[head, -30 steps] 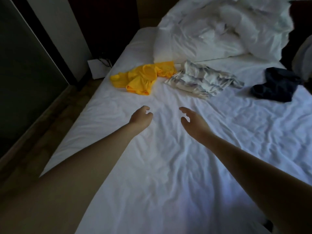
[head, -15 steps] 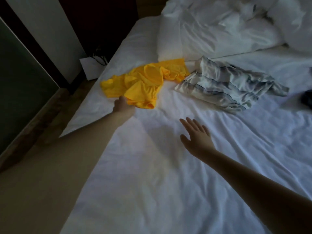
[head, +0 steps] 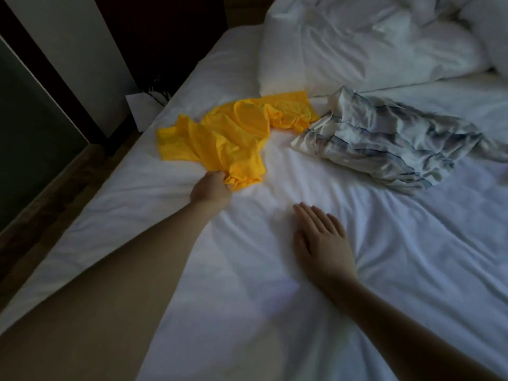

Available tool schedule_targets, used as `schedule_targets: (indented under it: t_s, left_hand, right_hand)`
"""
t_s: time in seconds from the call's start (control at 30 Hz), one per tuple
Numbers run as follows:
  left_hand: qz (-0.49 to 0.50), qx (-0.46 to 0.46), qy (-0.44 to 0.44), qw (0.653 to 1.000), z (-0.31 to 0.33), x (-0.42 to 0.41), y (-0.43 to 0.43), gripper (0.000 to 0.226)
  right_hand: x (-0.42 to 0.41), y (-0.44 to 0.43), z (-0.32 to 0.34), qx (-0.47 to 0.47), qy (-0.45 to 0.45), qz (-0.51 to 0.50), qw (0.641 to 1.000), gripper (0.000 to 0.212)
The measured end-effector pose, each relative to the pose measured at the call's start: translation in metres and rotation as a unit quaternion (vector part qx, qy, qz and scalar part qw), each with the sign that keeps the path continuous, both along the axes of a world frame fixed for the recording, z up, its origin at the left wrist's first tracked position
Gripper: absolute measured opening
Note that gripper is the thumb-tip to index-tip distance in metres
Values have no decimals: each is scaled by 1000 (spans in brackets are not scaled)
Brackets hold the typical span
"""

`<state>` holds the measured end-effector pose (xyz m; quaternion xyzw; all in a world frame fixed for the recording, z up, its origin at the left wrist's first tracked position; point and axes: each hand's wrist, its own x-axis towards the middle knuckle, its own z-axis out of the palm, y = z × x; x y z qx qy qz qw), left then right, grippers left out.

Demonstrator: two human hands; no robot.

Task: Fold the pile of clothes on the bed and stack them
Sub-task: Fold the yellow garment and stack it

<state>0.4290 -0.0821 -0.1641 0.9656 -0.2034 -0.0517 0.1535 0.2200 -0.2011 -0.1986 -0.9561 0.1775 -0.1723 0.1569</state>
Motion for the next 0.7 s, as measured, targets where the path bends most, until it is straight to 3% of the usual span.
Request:
schedule_targets:
  t_s: [0.27, 0.43, 0.53, 0.63, 0.7]
  left_hand:
    - [-155, 65, 139, 976, 28, -101, 16, 38]
    - [-256, 147, 267, 917, 57, -211, 46, 41]
    - [-252, 229, 325, 882, 74, -267, 69, 40]
    - [-239, 227, 393, 858, 107, -316, 90, 37]
    - [-241, 235, 420, 843, 138, -349, 101, 34]
  right_hand:
    - [-55, 30, 11, 57, 43, 8, 997, 63]
    - [-129, 63, 12, 50, 100, 29, 993, 62]
    - [-182, 98, 30, 70, 100, 8, 992, 64]
    - [-234, 125, 52, 163, 73, 21, 984, 86]
    - [-264, 138, 75, 292, 83, 68, 950, 97]
